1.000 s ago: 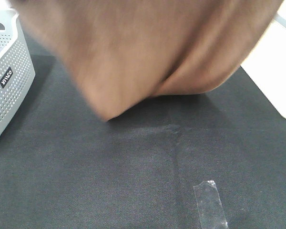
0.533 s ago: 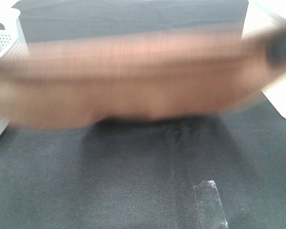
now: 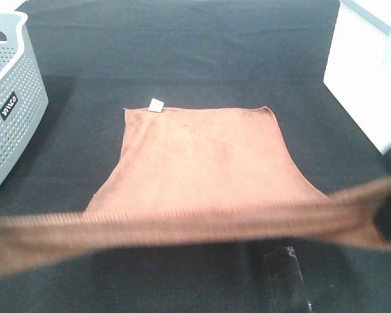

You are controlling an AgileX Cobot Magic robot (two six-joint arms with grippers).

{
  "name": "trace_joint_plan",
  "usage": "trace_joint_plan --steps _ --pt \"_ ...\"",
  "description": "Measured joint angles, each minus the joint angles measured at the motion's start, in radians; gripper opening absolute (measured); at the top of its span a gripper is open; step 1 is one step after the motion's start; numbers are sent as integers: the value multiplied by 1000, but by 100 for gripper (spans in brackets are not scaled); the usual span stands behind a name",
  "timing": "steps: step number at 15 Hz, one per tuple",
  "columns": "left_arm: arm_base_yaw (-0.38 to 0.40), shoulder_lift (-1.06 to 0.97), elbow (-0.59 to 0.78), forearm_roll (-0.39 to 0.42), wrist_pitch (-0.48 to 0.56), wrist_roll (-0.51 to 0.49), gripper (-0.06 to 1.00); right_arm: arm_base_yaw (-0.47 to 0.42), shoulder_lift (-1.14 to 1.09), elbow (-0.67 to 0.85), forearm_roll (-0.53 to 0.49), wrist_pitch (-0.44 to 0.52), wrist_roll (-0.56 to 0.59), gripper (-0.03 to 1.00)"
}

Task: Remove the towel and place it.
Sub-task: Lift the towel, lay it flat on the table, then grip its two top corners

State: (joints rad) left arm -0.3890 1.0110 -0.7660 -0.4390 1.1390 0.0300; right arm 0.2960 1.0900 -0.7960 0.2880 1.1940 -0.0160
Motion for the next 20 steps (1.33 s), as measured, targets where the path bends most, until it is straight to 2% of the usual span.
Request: trace_joint_plan --steps 4,9,13,20 --pt "0 33 83 -42 -6 1 0 0 -1 87 10 -2 0 0" --pt "5 34 255 -127 1 -12 0 -9 -82 262 124 0 -18 0" --pt "5 33 263 -140 7 -12 0 -11 -134 274 128 2 -18 0" --pt "5 33 265 -138 7 -12 0 -11 66 273 129 1 -27 0"
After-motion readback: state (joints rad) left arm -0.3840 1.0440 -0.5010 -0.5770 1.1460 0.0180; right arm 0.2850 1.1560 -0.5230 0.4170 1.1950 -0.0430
